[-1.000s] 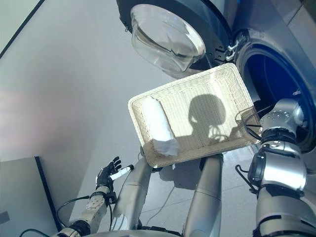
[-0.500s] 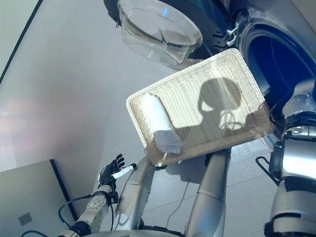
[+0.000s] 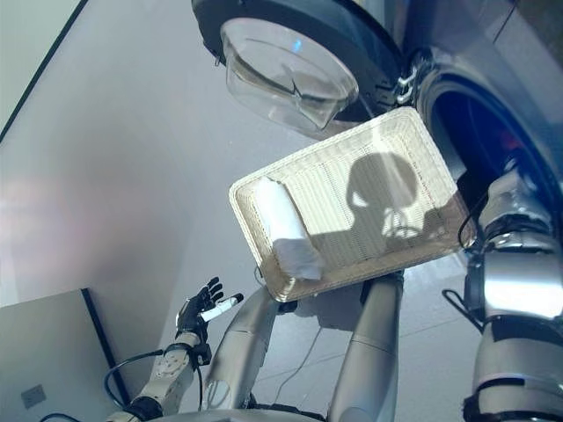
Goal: Pick up the clothes and place them into the washing machine
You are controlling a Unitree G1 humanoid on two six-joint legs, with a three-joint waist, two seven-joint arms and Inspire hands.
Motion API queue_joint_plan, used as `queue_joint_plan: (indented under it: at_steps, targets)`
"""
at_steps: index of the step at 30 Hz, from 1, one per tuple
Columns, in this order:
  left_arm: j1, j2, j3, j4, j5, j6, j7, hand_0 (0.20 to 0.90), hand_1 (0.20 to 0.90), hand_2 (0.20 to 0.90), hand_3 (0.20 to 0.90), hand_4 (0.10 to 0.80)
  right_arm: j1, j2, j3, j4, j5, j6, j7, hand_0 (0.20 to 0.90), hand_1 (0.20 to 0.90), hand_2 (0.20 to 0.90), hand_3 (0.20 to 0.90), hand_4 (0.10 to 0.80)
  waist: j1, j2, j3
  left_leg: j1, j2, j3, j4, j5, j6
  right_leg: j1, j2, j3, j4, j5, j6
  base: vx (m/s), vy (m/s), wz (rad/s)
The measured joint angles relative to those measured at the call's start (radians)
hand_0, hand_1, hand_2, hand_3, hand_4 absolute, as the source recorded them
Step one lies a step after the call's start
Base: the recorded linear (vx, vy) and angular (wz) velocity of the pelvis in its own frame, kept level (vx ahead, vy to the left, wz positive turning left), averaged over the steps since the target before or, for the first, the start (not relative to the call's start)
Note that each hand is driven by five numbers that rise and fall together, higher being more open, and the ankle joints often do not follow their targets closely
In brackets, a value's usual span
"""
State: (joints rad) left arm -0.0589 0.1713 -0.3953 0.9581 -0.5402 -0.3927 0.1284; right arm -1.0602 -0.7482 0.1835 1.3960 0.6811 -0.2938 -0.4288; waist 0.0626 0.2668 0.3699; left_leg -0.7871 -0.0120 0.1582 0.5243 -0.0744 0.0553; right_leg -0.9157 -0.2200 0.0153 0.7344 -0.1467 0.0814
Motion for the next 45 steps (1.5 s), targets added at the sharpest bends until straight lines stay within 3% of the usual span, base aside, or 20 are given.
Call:
queue_joint_plan:
  at_steps: [3,6,9,15,19,33,45]
  targets:
    - [0.003,0.0,0.001,0.026,0.001,0.004,-0.008,0.9,0.9,0.9,0.9,0.8,0.072,0.101,0.022,-0.005,-0.067,0.018,0.029,0.9,0.9,0.9,0.9,0.8,0.006,-0.049,-0.031,0.005,0.004,-0.023,-0.022,0.019,-0.017,0.008,0.01,-0.025,-0.009,0.0,-0.017,-0.005,-0.057,0.13]
    - [0.001,0.0,0.004,0.027,0.0,0.006,-0.019,0.9,0.9,0.9,0.9,0.8,0.147,0.162,0.035,-0.06,-0.098,0.028,0.037,0.9,0.9,0.9,0.9,0.8,0.01,-0.056,-0.03,0.023,0.014,-0.054,-0.058,0.04,-0.036,0.044,0.016,-0.064,-0.04,0.003,-0.029,-0.003,-0.06,0.16]
    - [0.002,0.001,0.014,0.029,-0.006,0.005,-0.018,0.9,0.9,0.9,0.9,0.8,0.193,0.199,0.06,-0.109,-0.136,0.029,0.036,0.9,0.9,0.9,0.9,0.8,0.015,-0.065,-0.024,0.03,0.017,-0.073,-0.102,0.067,-0.038,0.057,0.021,-0.089,-0.069,0.01,-0.036,-0.014,-0.083,0.13]
    - [-0.013,0.039,0.054,0.03,-0.019,-0.007,-0.003,0.9,0.9,0.9,0.9,0.8,0.264,0.231,0.08,-0.185,-0.201,0.027,0.013,0.9,0.9,0.9,0.9,0.8,0.009,-0.136,0.028,0.063,0.023,-0.141,-0.229,0.153,-0.07,0.093,0.034,-0.165,-0.13,0.032,-0.058,-0.004,-0.086,0.22]
    - [-0.033,0.046,0.071,0.032,-0.018,-0.007,0.012,0.9,0.9,0.9,0.9,0.8,0.266,0.241,0.08,-0.185,-0.201,0.03,-0.003,0.9,0.9,0.9,0.9,0.8,0.014,-0.155,0.061,0.088,0.034,-0.189,-0.293,0.197,-0.086,0.136,0.038,-0.222,-0.169,0.04,-0.076,0.014,-0.056,0.25]
    - [-0.064,0.087,0.075,0.016,0.035,-0.007,0.06,0.9,0.9,0.9,0.9,0.8,0.252,0.252,0.092,-0.069,-0.261,0.039,-0.082,0.9,0.9,0.9,0.9,0.8,0.065,-0.17,0.091,0.118,0.03,-0.275,-0.371,0.244,-0.099,0.197,0.027,-0.316,-0.195,0.029,-0.081,0.012,-0.025,0.16]
    - [-0.067,0.101,0.08,0.015,0.067,-0.006,0.09,0.9,0.9,0.9,0.9,0.8,0.242,0.26,0.093,-0.046,-0.268,0.041,-0.097,0.9,0.9,0.9,0.9,0.8,0.069,-0.17,0.092,0.119,0.029,-0.273,-0.371,0.249,-0.1,0.197,0.024,-0.317,-0.192,0.028,-0.083,0.001,0.002,0.01]
